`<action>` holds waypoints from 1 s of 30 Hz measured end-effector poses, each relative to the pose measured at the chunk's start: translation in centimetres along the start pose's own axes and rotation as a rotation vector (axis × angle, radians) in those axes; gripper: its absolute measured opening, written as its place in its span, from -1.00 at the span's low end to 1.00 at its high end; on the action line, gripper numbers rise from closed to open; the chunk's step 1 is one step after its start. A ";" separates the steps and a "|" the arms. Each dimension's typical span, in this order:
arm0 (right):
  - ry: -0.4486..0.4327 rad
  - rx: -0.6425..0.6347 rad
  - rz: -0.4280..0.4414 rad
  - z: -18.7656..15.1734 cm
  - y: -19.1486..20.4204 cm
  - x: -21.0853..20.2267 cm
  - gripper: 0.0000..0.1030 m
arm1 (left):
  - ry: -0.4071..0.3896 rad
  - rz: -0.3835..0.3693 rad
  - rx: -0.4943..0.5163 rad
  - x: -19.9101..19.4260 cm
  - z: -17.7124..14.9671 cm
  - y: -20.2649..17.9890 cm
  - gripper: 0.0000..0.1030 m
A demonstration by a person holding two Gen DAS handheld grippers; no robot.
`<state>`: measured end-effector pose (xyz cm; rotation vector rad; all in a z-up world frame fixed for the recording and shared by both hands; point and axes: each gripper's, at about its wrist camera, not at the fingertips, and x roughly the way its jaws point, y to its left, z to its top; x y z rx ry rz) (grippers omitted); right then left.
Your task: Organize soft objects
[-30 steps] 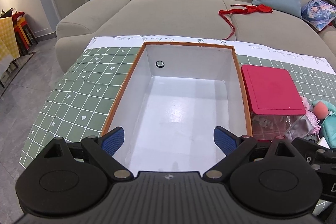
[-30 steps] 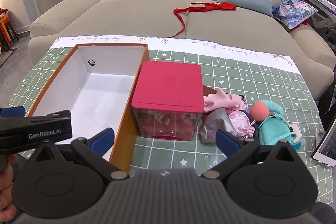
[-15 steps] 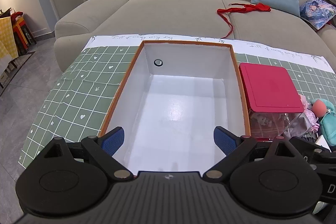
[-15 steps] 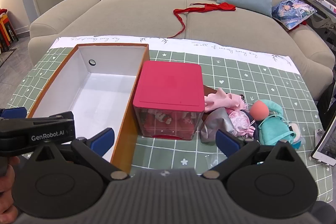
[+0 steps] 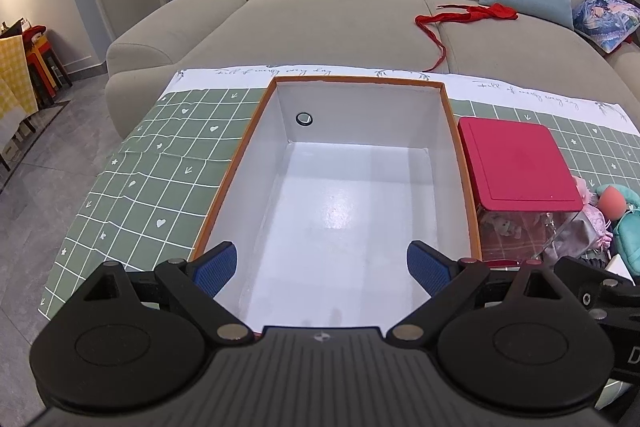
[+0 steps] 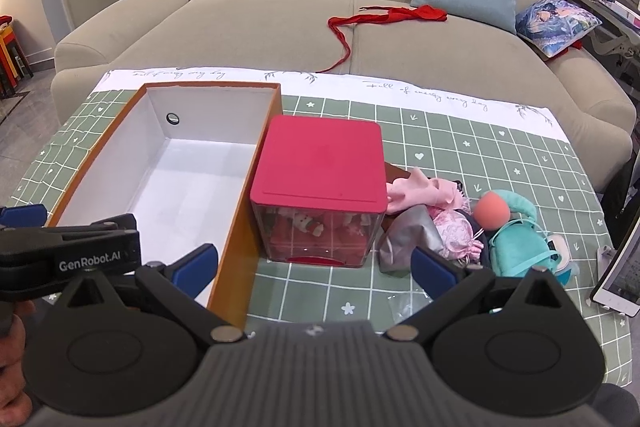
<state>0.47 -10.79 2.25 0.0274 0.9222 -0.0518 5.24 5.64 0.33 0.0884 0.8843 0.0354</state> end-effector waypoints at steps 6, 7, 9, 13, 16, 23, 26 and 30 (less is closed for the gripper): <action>-0.007 0.006 -0.001 -0.1 0.0 -0.1 0.95 | -0.007 0.001 -0.006 -0.2 -0.1 0.0 1.00; -0.005 0.005 0.000 -0.1 -0.1 -0.1 0.95 | -0.009 0.001 0.001 -0.3 -0.1 0.0 1.00; -0.003 0.002 0.000 -0.2 -0.1 0.0 0.95 | -0.013 -0.002 0.006 -0.4 -0.1 -0.1 1.00; -0.002 0.003 0.000 -0.2 -0.1 0.0 0.95 | -0.009 -0.003 0.011 -0.4 -0.2 -0.3 1.00; 0.000 0.005 0.000 -0.1 -0.1 0.0 0.95 | -0.004 -0.003 0.016 -0.4 -0.2 -0.5 1.00; 0.006 0.010 -0.001 -0.2 -0.3 0.1 0.95 | -0.005 -0.002 0.022 -0.6 -0.3 -0.7 1.00; 0.007 0.014 0.001 -0.2 -0.4 0.3 0.95 | -0.006 0.001 0.025 -0.6 -0.3 -0.8 1.00; 0.010 0.024 -0.004 -0.7 -1.1 0.8 0.95 | -0.017 -0.009 0.024 -0.8 -0.2 -1.1 1.00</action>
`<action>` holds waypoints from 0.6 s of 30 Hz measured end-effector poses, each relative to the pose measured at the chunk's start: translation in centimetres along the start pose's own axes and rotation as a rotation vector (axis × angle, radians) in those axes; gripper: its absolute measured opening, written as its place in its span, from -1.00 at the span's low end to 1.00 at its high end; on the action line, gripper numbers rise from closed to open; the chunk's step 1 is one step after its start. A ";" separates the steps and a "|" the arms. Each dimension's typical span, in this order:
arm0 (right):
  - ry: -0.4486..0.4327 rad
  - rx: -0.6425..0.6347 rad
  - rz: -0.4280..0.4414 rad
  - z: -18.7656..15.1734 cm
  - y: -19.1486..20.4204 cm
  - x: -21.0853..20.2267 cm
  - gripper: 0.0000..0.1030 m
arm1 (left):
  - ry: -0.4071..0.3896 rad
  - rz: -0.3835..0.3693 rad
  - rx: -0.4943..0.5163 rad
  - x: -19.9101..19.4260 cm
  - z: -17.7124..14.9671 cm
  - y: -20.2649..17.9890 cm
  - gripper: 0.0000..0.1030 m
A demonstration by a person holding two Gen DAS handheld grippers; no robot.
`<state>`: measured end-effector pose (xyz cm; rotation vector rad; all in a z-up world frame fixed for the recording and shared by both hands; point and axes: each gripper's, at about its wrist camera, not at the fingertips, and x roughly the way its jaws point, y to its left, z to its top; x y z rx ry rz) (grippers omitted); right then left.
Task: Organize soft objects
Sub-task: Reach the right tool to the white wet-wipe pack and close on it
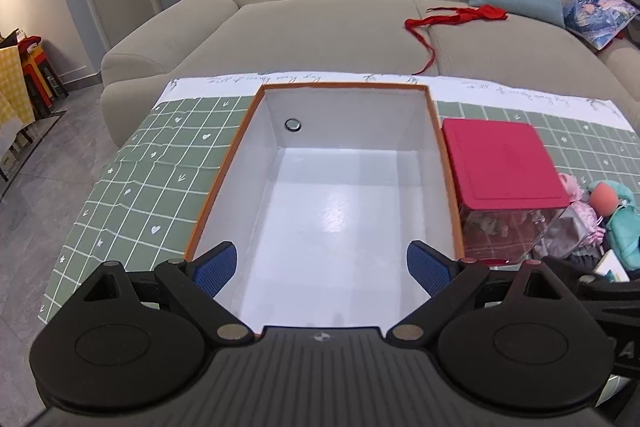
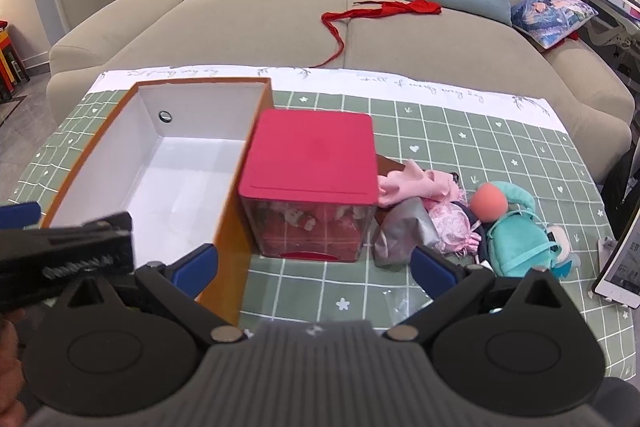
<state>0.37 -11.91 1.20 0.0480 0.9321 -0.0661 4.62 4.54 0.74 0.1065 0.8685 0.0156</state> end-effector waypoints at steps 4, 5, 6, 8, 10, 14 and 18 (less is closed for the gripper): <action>0.030 0.038 -0.022 -1.2 -2.5 1.3 0.95 | -0.011 -0.045 0.023 -0.6 0.3 -0.8 1.00; 0.038 0.050 -0.038 -1.6 -3.4 1.7 0.95 | -0.014 -0.063 0.036 -0.7 0.4 -1.2 1.00; 0.044 0.065 -0.058 -2.1 -4.5 2.1 0.95 | -0.019 -0.082 0.053 -0.8 0.4 -1.7 1.00; 0.049 0.087 -0.100 -3.1 -6.7 3.0 0.95 | -0.027 -0.109 0.087 -1.0 0.3 -2.8 1.00; 0.060 0.111 -0.154 -3.9 -8.8 4.1 0.95 | -0.031 -0.131 0.120 -1.2 -0.1 -4.0 1.00; 0.096 0.135 -0.218 -4.9 -12.0 6.9 0.95 | -0.024 -0.150 0.181 -1.1 -0.7 -6.5 1.00; 0.153 0.194 -0.198 -5.4 -14.1 9.2 0.95 | -0.007 -0.161 0.223 -1.2 -1.3 -8.4 1.00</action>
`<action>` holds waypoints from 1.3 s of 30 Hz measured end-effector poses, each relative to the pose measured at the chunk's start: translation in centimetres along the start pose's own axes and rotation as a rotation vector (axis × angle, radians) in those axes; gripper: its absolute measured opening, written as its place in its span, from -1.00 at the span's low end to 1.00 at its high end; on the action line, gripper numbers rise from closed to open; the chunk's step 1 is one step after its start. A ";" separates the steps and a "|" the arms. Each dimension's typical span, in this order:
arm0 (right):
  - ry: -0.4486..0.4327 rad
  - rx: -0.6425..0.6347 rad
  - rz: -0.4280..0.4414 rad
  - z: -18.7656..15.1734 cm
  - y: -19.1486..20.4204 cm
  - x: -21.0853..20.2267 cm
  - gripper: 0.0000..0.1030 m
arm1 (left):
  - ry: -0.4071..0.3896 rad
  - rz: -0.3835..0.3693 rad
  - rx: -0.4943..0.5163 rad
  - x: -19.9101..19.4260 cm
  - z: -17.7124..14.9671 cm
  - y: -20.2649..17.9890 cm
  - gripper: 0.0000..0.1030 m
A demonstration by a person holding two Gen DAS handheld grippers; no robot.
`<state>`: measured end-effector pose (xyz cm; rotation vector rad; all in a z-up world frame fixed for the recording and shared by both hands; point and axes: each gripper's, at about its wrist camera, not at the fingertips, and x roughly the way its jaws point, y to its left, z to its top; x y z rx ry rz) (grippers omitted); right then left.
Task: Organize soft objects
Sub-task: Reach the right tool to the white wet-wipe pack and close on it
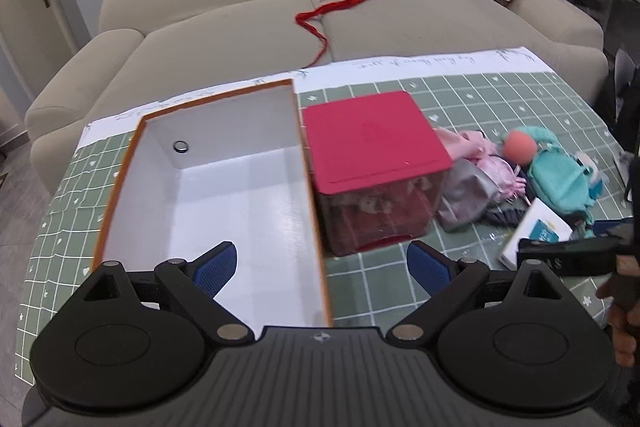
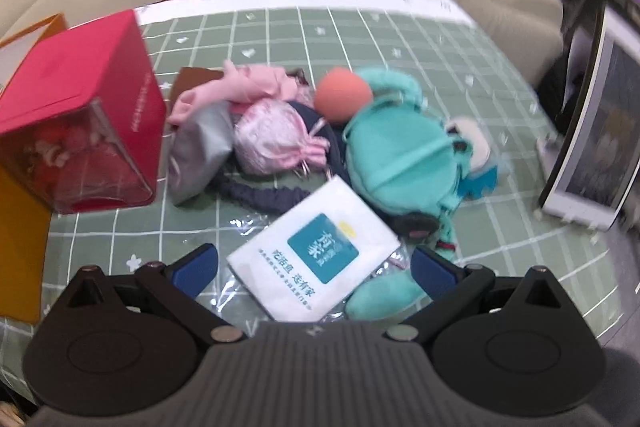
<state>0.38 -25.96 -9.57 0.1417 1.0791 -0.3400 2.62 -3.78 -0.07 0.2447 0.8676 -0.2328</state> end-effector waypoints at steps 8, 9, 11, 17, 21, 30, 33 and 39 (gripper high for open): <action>0.120 0.010 -0.021 0.6 0.4 4.0 0.95 | 0.065 -0.021 0.025 1.3 -0.3 -1.8 1.00; 0.135 0.015 -0.028 0.6 0.4 4.5 0.95 | 0.067 -0.016 0.029 1.3 -0.4 -1.9 1.00; 0.149 0.045 -0.014 0.7 0.1 5.1 0.95 | 0.074 -0.010 0.034 1.4 -0.5 -2.1 1.00; 0.218 0.141 0.040 1.0 -1.5 6.3 0.96 | 0.101 -0.005 0.036 1.9 -0.5 -2.2 1.00; 0.214 0.131 0.062 1.0 -1.8 6.4 0.95 | 0.106 0.000 0.027 2.1 -0.5 -2.1 1.00; 0.187 0.125 0.095 1.0 -3.1 5.1 0.27 | 0.128 0.006 0.040 2.4 -0.7 -2.4 1.00; 0.186 0.143 0.131 0.9 -4.5 4.8 0.05 | 0.131 0.010 0.041 2.5 -0.7 -2.6 1.00; 0.208 0.197 0.192 1.4 -4.6 5.5 0.45 | 0.146 0.003 0.047 2.6 -0.8 -3.0 1.00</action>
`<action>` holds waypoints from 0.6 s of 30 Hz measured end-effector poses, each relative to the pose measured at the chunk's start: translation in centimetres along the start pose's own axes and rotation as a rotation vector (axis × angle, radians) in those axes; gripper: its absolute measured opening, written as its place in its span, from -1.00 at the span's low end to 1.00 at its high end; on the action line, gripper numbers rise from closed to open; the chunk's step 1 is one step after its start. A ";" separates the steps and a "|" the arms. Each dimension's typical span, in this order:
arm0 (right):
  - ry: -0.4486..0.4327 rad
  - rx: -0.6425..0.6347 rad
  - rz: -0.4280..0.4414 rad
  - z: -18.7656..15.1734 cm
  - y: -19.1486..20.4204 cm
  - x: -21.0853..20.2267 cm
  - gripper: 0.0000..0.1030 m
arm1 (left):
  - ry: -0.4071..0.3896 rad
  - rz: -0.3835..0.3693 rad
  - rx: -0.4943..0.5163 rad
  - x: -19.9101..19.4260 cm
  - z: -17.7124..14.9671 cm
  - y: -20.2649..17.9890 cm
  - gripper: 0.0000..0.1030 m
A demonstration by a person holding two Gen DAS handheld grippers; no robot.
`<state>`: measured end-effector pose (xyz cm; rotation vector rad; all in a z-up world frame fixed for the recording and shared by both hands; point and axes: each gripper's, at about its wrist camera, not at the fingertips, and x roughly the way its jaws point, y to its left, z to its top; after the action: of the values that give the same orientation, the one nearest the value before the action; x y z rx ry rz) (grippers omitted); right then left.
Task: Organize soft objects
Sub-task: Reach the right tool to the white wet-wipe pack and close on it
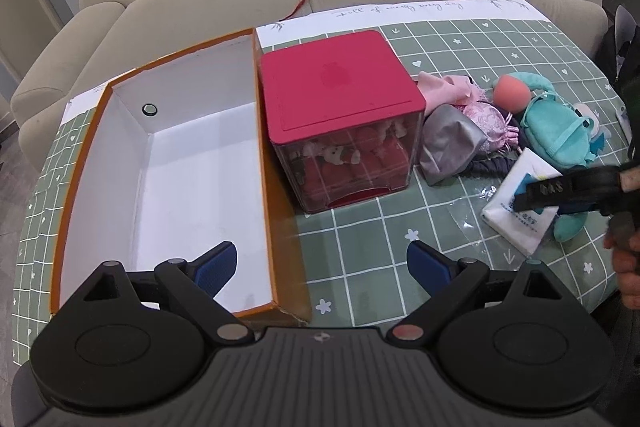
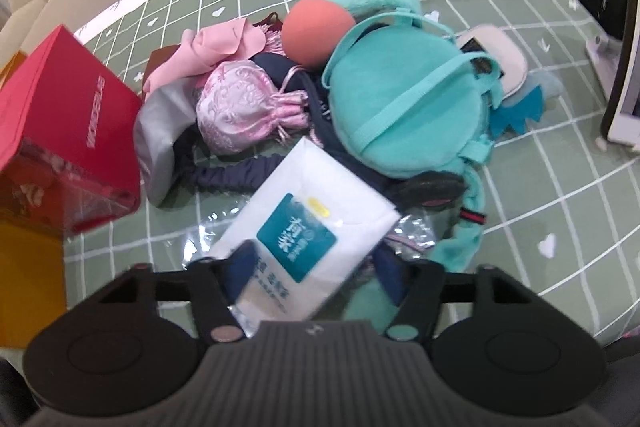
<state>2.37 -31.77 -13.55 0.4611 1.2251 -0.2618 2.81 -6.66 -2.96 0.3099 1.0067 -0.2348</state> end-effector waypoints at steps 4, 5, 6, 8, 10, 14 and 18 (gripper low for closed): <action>0.082 0.083 -0.019 0.7 2.0 1.2 0.87 | 0.022 -0.017 0.005 0.4 -0.2 -0.4 1.00; 0.084 0.111 -0.039 0.8 2.6 1.5 0.88 | 0.029 -0.025 0.004 0.5 -0.2 -0.4 1.00; 0.077 0.134 -0.075 0.9 3.1 1.7 0.88 | 0.035 -0.033 0.000 0.6 -0.2 -0.3 1.00; 0.053 0.179 -0.171 1.0 4.3 2.2 0.88 | 0.046 -0.043 -0.009 0.8 -0.4 -0.2 1.00; 0.025 0.225 -0.272 1.0 5.1 2.8 0.88 | 0.049 -0.055 -0.017 0.8 -0.5 0.1 1.00; -0.047 0.287 -0.328 0.5 5.8 2.9 0.84 | 0.047 -0.075 -0.038 0.6 -0.9 1.0 1.00; -0.093 0.233 -0.319 -0.2 6.2 2.1 0.43 | 0.058 -0.081 -0.063 0.8 -0.9 1.6 1.00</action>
<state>5.57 -26.09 -14.32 0.4476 1.1792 -0.6966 3.09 -4.88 -3.87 0.2205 1.0825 -0.2681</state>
